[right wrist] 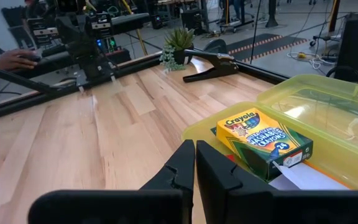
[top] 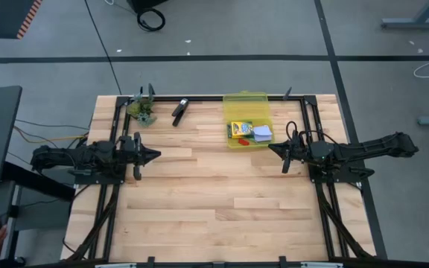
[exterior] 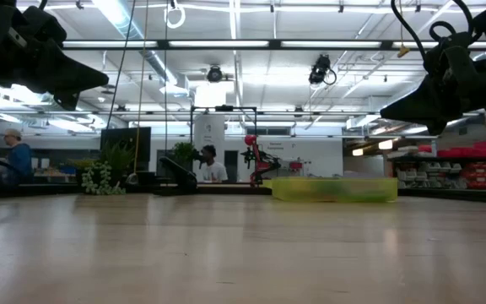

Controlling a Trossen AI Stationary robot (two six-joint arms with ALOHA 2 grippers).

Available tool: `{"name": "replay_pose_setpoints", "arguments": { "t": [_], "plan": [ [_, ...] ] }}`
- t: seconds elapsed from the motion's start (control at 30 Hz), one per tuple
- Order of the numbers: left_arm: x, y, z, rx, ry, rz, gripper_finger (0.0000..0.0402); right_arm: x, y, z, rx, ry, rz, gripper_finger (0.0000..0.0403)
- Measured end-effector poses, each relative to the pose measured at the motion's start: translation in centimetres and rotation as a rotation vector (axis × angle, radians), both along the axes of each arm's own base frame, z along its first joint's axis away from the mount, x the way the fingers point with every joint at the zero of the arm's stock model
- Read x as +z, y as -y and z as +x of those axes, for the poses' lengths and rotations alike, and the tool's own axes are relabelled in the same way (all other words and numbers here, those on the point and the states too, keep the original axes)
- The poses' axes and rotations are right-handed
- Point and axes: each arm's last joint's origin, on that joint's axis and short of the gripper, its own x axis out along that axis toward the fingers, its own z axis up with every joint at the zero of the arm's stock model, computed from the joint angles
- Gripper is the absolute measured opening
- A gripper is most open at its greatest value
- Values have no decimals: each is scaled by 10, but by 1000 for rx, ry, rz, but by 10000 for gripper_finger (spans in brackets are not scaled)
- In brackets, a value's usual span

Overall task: Pack school essentials
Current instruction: Return to Home Position

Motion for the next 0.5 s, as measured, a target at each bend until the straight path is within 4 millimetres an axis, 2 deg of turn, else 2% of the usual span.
{"name": "replay_pose_setpoints", "arguments": {
  "t": [0.5],
  "plan": [
    [0, 0, 0, 0, 0, 0, 24, 0, 0, 0, 0, 0, 0, 21]
  ]
}}
